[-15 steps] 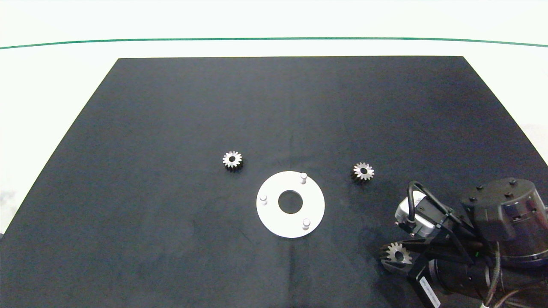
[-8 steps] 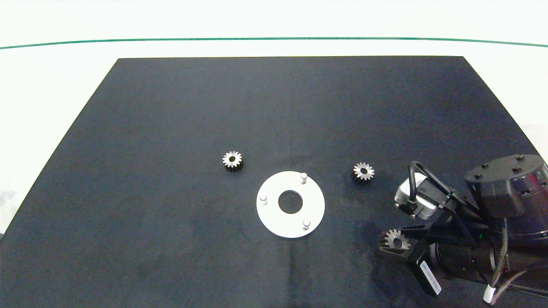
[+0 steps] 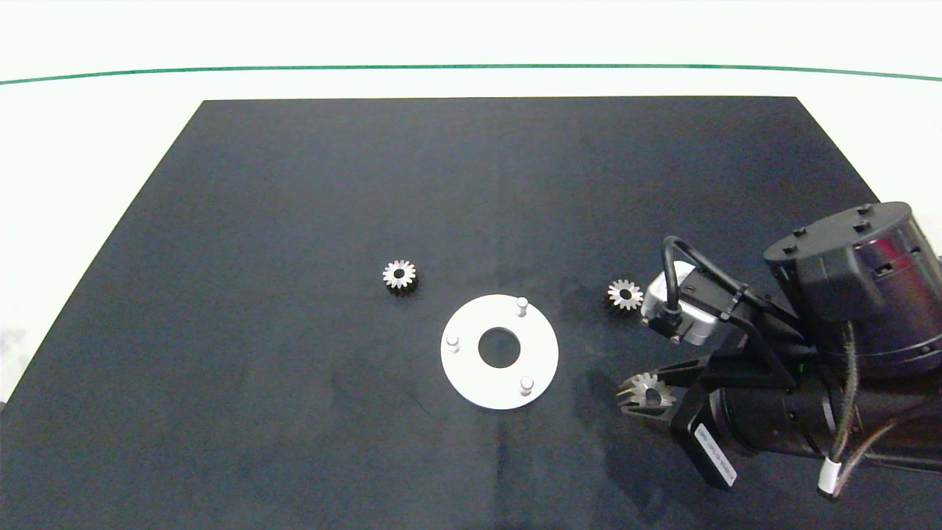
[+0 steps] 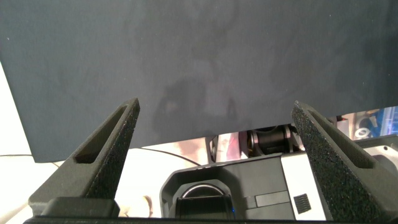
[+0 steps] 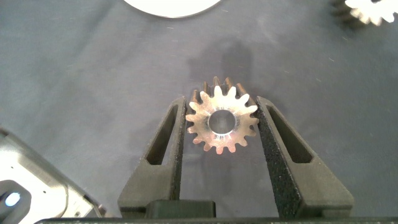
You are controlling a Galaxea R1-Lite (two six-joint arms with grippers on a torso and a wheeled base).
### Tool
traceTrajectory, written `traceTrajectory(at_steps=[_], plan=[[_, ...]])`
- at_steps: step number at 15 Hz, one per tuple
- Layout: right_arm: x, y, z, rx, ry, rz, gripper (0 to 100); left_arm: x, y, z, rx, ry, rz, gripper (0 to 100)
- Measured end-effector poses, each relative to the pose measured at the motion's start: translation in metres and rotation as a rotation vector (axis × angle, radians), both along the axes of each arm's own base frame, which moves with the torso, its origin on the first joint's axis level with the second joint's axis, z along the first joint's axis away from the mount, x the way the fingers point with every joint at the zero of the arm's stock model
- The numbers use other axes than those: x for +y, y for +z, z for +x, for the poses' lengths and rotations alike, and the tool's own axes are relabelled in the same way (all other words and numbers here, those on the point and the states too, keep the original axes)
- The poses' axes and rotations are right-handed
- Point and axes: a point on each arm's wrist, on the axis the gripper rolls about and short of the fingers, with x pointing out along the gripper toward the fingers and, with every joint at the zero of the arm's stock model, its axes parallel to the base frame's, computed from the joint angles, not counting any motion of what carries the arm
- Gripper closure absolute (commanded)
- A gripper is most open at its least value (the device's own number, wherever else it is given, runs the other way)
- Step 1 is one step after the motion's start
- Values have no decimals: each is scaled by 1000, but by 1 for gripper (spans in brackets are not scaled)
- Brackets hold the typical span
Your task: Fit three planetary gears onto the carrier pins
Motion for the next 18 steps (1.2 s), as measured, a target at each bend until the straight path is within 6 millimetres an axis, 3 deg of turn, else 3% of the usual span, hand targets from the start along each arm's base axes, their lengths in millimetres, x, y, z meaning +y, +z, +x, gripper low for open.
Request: traceTrajectory(at_steps=[11,18], plan=[[39,6,20,-9,32,-33,84,0,1,2,-8,-2,2,0],[60,3,20,-5,79,-42,84,0,1,2,-8,-2,2,0]])
